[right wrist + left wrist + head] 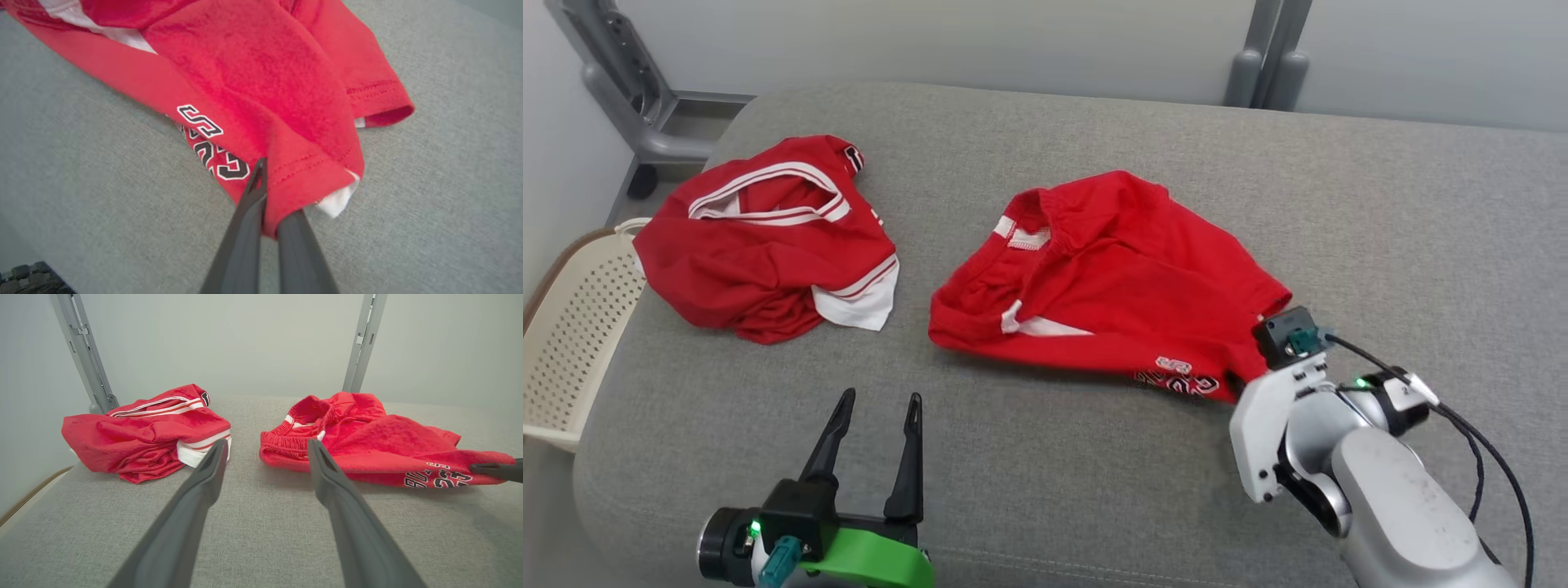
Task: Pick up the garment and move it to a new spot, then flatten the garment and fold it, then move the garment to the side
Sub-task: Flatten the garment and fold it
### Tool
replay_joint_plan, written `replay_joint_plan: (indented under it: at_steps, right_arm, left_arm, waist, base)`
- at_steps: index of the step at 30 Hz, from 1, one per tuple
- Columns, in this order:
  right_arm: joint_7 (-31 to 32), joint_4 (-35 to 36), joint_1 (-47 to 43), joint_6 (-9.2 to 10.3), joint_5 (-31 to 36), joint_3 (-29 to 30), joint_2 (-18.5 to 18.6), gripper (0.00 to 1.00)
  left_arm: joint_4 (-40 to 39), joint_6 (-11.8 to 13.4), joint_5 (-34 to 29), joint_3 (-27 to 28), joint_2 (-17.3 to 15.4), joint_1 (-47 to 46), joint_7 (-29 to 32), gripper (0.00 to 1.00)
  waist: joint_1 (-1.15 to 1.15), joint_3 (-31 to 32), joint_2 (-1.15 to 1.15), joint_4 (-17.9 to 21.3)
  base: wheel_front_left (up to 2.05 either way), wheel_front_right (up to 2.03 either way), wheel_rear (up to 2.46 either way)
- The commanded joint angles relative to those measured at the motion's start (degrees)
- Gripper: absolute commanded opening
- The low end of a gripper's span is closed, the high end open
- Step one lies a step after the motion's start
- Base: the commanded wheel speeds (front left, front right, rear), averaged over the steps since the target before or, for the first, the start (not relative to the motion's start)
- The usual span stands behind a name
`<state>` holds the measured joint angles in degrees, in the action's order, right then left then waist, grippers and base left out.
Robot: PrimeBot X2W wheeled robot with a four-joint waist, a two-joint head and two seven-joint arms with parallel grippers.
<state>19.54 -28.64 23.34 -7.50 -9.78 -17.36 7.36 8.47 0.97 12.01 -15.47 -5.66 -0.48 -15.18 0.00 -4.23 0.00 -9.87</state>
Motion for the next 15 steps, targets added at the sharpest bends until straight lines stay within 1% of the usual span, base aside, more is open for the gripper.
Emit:
replay_joint_plan:
  at_steps: [1, 4, 8, 12, 15]
  right_arm:
    - [0.5, 0.8, -1.3, 0.02, 0.3, 0.0, 0.4, 0.0]
    - [3.7, 7.0, -5.7, 0.02, 1.8, 0.5, 3.1, 0.0]
    - [6.2, 12.9, -10.0, 0.02, 4.4, 0.8, 6.0, 0.0]
    - [7.1, 15.4, -12.5, 0.02, 7.0, 1.4, 8.5, 0.0]
    - [7.1, 15.6, -13.7, 0.02, 8.2, 2.2, 9.1, 0.0]
  left_arm:
    - [0.1, 0.0, 0.3, 0.1, -0.2, 0.8, 0.0, 1.0]
    - [0.2, 0.2, 0.6, 0.1, -0.3, 0.9, 0.0, 1.0]
    - [0.4, 0.0, 0.6, -0.2, -0.5, 0.5, 0.1, 1.0]
    - [0.7, -0.3, 0.8, -0.6, -0.5, -0.1, 0.3, 1.0]
    - [1.1, -0.3, 1.0, -0.7, -0.6, -0.2, 0.2, 1.0]
  waist:
    - [0.0, 0.6, 0.0, 1.2]
    - [0.0, 0.8, 0.0, 2.3]
    - [0.0, 0.9, 0.0, 3.2]
    - [0.0, 1.0, 0.0, 3.7]
    - [0.0, 1.4, 0.0, 3.8]
  base:
    - [0.0, 0.0, 0.0]
    - [0.0, 0.0, 0.0]
    - [0.0, 0.0, 0.0]
    - [0.0, 0.0, 0.0]
    - [0.0, 0.0, 0.0]
